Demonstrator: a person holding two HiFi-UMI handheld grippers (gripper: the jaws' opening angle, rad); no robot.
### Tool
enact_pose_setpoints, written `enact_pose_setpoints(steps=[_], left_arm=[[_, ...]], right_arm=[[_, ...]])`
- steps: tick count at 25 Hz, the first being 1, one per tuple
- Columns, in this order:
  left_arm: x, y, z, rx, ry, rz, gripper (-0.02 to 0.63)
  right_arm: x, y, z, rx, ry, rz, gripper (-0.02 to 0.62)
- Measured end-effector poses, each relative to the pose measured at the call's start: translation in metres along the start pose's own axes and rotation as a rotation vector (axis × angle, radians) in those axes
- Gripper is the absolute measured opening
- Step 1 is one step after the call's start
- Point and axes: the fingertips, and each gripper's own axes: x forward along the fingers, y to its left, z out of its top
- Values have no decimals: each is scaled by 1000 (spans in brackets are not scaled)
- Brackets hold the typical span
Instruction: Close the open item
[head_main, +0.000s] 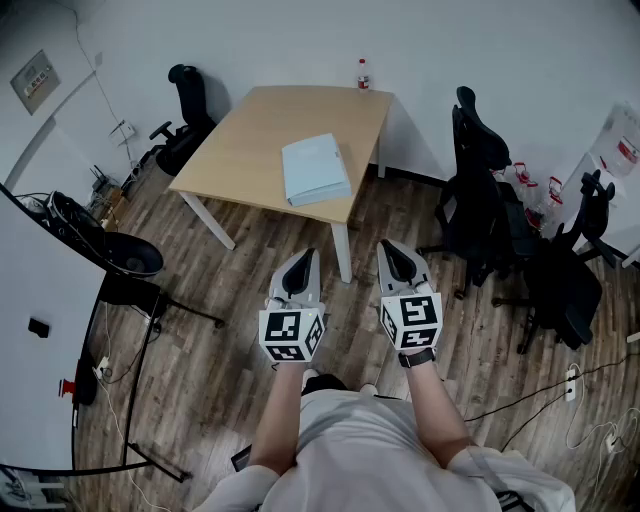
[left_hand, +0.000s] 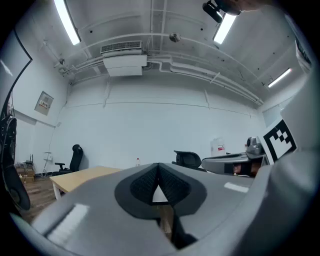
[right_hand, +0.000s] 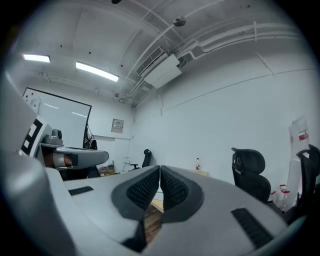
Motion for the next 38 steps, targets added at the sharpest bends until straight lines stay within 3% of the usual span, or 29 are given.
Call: enact_pose_setpoints(steps=[6, 18, 27, 38], left_arm=[[10, -2, 1, -11, -7, 20, 9], [66, 33, -9, -33, -7, 14, 9], [160, 100, -19, -79, -16, -6, 9], [274, 211, -9, -82, -13, -35, 9]], right_arm=[[3, -9, 2, 35, -29, 18, 15], [66, -8, -15, 29, 32, 71, 15], [175, -15, -21, -8, 67, 107, 15], [331, -28, -15, 26, 87, 67, 15]])
